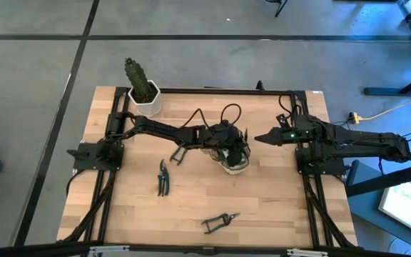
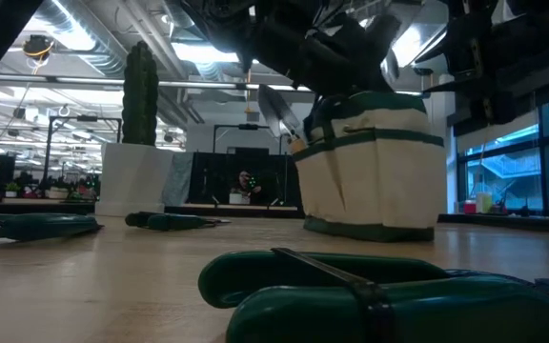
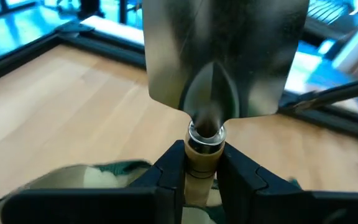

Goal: Pick & Place Garden tools in Gardening bag
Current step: Put the trowel into the gardening bag

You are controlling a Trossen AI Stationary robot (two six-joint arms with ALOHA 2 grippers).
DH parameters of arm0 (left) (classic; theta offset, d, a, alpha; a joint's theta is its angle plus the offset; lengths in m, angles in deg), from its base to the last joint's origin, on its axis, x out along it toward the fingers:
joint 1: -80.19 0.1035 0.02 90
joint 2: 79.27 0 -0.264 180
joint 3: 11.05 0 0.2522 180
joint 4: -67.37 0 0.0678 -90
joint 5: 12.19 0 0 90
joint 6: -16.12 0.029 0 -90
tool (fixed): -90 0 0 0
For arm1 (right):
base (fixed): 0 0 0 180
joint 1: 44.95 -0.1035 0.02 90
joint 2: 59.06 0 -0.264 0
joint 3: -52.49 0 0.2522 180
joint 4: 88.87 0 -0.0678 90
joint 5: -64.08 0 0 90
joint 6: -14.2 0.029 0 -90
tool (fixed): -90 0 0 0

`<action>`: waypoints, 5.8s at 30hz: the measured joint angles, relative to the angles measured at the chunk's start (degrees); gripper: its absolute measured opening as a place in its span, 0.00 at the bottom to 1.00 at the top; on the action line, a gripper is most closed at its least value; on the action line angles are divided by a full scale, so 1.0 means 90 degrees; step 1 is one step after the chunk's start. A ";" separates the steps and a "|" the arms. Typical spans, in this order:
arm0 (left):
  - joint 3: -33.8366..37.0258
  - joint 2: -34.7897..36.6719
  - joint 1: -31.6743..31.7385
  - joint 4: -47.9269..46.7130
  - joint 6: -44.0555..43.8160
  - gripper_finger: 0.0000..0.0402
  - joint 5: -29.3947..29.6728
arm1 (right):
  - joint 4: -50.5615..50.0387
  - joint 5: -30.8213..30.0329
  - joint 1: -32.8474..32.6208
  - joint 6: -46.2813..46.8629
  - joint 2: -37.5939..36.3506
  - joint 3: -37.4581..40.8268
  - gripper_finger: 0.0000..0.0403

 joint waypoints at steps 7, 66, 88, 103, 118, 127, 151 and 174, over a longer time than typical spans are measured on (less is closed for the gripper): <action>0.0000 -0.0002 0.0042 -0.0151 -0.0052 0.16 0.0101 | -0.0037 0.0064 -0.0001 -0.0168 0.0000 0.0000 0.47; -0.0542 -0.0306 0.0252 -0.1146 0.0379 0.18 -0.0216 | 0.0452 0.0392 0.0532 -0.0620 0.0660 -0.0814 0.49; -0.0538 -0.0306 0.0239 -0.1093 0.0453 0.18 -0.0234 | 0.1122 0.1291 0.0546 0.0338 0.0835 -0.0821 0.08; -0.0537 -0.0306 0.0232 -0.1088 0.0538 0.17 -0.0119 | 0.1603 0.1669 0.0869 0.0352 0.1501 -0.0816 0.00; -0.0537 -0.0306 0.0191 -0.1087 0.0540 0.18 -0.0112 | 0.1649 0.1802 0.1032 0.0343 0.1672 -0.0816 0.00; -0.0534 -0.0304 0.0193 -0.1095 0.0394 0.22 -0.0172 | 0.1306 0.1817 0.1042 0.0052 0.1797 -0.0816 0.00; -0.0534 -0.0299 0.0188 -0.1199 0.0477 0.35 -0.0306 | 0.1788 0.1801 0.1426 0.0343 0.1719 -0.0811 0.00; -0.0534 -0.0296 0.0113 -0.1386 0.0657 0.33 -0.0322 | 0.1722 0.2229 0.1540 0.0820 0.2031 -0.0811 0.00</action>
